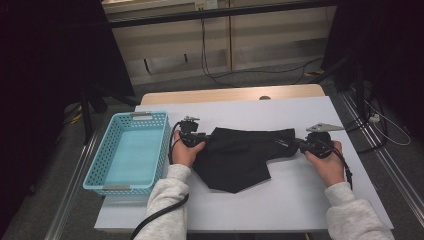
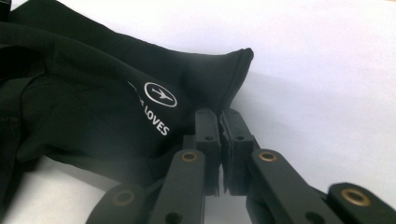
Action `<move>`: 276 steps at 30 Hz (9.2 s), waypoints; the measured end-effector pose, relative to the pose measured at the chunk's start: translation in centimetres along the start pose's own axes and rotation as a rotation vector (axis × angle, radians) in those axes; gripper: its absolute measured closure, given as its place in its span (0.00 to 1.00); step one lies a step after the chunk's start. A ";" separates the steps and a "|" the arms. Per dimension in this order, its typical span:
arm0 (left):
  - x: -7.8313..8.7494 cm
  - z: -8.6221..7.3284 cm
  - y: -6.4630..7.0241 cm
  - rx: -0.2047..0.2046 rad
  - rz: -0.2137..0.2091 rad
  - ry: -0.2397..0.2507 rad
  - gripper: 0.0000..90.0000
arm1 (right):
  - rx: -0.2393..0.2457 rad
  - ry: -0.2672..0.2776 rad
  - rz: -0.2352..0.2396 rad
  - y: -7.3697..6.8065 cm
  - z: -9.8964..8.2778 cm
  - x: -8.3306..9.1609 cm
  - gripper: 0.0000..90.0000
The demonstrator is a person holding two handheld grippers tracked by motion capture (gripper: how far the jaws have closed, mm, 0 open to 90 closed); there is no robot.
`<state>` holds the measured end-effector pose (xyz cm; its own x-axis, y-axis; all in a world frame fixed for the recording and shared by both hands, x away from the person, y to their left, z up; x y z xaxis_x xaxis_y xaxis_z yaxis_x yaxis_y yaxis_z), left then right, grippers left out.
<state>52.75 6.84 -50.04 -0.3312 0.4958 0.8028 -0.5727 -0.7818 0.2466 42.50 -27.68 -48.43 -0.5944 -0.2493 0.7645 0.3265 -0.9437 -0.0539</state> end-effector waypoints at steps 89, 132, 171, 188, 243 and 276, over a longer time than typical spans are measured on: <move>4.6 7.1 0.6 -0.002 0.018 0.198 0.26 | 0.038 0.122 -0.006 0.8 10.8 -2.0 0.53; 4.4 -0.9 4.9 -0.156 -0.008 0.164 0.20 | 0.389 -0.022 0.455 -16.5 -0.7 -1.8 1.00; 6.2 -3.4 4.5 -0.111 -0.080 0.029 0.98 | 0.228 -0.058 0.191 -9.3 0.2 -3.6 0.80; 3.2 -3.5 7.9 -0.196 -0.159 0.027 0.41 | 0.394 -0.002 0.428 -16.4 0.3 -1.8 0.75; 4.1 -3.5 6.7 -0.212 -0.077 0.097 0.60 | 0.337 -0.014 0.302 -14.8 1.6 -3.1 0.30; 3.1 -2.9 8.8 -0.329 -0.033 0.082 0.90 | 0.138 -0.044 0.107 -8.4 3.4 -6.4 0.58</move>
<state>44.46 2.61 -46.94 -0.3601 0.5578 0.7478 -0.7911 -0.6075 0.0722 46.12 -17.43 -50.69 -0.5195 -0.3340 0.7865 0.4853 -0.8729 -0.0502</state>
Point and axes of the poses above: each handheld gripper's, and its own axes: x roughly backward along the jaws, z roughly out of its top, y roughly to its right, the point moved 6 cm from there along -x, roughly forward along the jaws, and after that the axes turned 12 degrees about -y, right-handed, at the moved point
